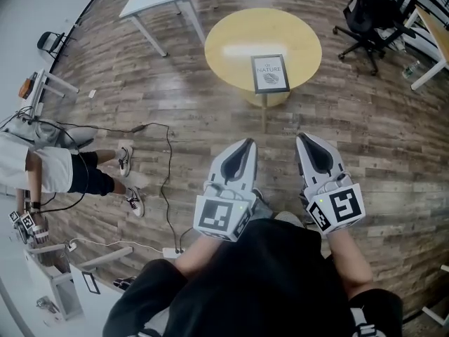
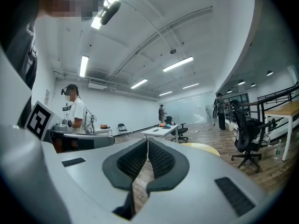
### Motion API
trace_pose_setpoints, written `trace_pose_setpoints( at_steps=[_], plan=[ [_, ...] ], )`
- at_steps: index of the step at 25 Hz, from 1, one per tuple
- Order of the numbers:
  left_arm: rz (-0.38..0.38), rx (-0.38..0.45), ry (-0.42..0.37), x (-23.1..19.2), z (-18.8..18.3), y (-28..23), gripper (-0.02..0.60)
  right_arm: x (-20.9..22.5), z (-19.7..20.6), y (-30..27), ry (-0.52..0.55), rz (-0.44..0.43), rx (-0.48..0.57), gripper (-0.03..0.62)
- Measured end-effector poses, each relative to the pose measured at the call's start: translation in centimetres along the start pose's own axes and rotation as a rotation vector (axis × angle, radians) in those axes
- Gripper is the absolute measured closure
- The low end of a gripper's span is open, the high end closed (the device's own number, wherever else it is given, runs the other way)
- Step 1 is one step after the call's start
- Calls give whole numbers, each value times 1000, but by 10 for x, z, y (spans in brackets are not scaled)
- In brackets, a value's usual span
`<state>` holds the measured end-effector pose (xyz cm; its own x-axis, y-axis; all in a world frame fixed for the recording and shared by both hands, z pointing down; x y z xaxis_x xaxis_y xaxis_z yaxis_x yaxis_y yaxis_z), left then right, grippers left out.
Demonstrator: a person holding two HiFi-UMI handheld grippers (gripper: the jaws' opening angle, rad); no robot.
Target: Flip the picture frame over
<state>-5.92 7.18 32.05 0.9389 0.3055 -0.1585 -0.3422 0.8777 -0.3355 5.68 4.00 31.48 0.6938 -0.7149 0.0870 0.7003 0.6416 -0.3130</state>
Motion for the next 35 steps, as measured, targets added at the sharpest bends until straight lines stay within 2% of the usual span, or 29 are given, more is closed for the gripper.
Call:
trace_pose_setpoints(
  at_steps=[8,18,23,35],
  plan=[
    [20,7,-17,-42,-12,-21,552,-2,-25,-43,41,5,15,574],
    [6,7,-12,-69,-18,-47,552,21,-26,-79,66,20,5,574],
    [-2,-15,-17,-78,-30,-94,552,61,-29,-108,47,10,-8,574],
    [-8,-26,-14,-108,-83,-221,552,178,-49,-185,31,4,-56,574]
  ],
)
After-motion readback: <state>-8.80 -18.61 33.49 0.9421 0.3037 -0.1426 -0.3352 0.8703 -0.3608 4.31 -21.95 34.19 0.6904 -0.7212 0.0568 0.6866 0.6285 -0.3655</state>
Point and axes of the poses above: the fingertips, and each gripper's own axes: y backward along the fingers, x to its right, z out of its underside, the point moved 2 cm from there along y, backward along the fingers, and after that the axes turned 15 degrees about -x, right-handed, at the moved point
